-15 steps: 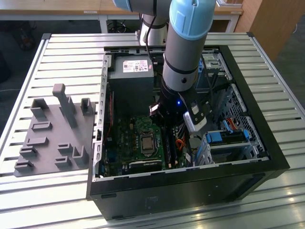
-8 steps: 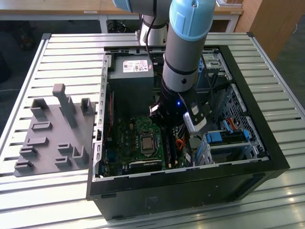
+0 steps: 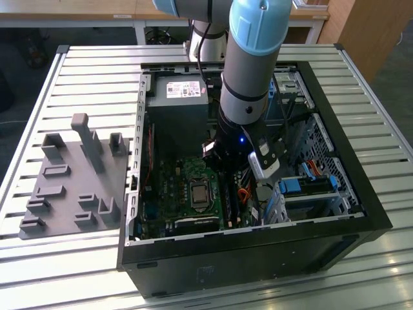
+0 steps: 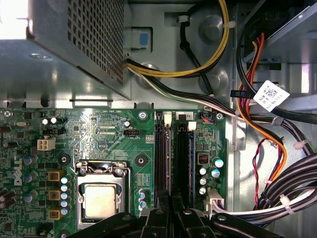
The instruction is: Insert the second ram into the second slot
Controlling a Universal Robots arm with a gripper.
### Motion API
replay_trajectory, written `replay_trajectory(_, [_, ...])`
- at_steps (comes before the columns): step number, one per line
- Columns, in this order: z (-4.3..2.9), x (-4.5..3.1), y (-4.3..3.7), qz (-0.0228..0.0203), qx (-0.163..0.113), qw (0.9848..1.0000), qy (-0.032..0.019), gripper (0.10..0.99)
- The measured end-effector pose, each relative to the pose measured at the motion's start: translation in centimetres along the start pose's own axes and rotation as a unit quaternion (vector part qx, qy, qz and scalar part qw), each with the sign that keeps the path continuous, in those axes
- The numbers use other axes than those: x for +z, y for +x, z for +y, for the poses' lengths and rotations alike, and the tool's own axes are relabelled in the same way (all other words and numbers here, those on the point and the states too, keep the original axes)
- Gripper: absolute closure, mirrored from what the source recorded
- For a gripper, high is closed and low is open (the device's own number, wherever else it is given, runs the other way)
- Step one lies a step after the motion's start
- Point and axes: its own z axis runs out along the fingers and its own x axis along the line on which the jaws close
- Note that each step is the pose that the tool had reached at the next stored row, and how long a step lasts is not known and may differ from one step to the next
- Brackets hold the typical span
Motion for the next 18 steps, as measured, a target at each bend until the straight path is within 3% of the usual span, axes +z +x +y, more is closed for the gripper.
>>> replay_trajectory(2, [0.0, 0.0, 0.0, 0.0, 0.0, 1.0, 0.0, 0.941])
replay_trajectory(3, [0.0, 0.0, 0.0, 0.0, 0.0, 1.0, 0.0001, 0.878])
replay_trajectory(12, [0.01, -0.83, 0.02, 0.0001, 0.0, 1.0, 0.0, 0.878])
replay_trajectory(14, [0.01, -0.83, 0.02, 0.0, 0.0, 1.0, -0.0001, 0.894])
replay_trajectory(15, [0.01, -0.83, 0.02, 0.0, 0.0, 1.0, 0.0, 0.98])
replay_trajectory(18, [0.01, -0.84, 0.02, 0.0001, 0.0, 1.0, 0.0001, 0.98])
